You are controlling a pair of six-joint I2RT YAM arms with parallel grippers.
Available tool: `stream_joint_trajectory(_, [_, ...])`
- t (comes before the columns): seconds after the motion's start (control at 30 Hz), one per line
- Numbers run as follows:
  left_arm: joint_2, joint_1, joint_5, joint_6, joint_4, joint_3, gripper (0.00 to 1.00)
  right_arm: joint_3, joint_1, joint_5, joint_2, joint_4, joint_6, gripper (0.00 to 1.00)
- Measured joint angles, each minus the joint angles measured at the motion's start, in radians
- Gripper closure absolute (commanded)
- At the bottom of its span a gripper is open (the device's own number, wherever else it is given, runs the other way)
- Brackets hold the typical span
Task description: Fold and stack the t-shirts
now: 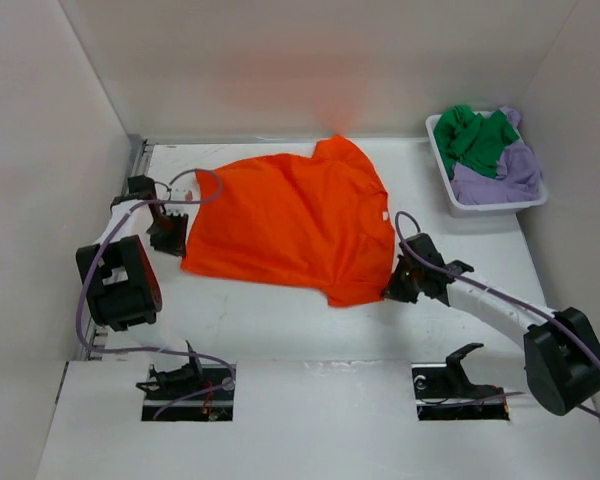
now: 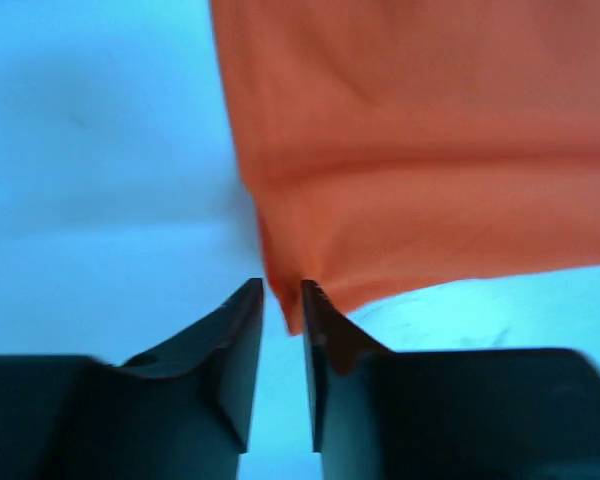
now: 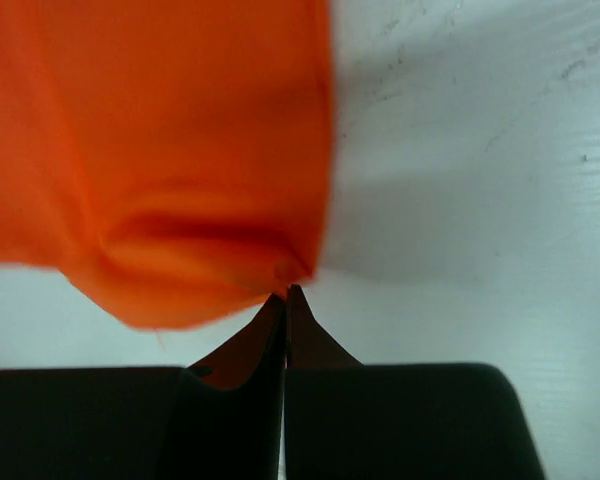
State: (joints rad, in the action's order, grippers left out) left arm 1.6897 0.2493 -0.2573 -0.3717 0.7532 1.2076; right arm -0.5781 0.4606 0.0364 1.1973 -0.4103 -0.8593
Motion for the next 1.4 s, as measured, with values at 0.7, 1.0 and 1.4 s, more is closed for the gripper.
stream_joint_trajectory(0.7, [-0.142, -0.071, 0.151, -0.292, 0.057, -0.187, 0.53, 0.038, 0.025, -0.006, -0.071, 0.108, -0.053, 0.99])
stream_joint_trajectory(1.0, [-0.251, -0.222, 0.206, -0.681, -0.066, -0.352, 0.53, 0.037, 0.024, -0.002, -0.064, 0.104, -0.045, 0.99])
stream_joint_trajectory(1.4, [-0.261, -0.419, 0.364, -0.860, -0.113, -0.489, 0.41, 0.039, -0.002, -0.001, -0.110, 0.105, -0.042, 0.98])
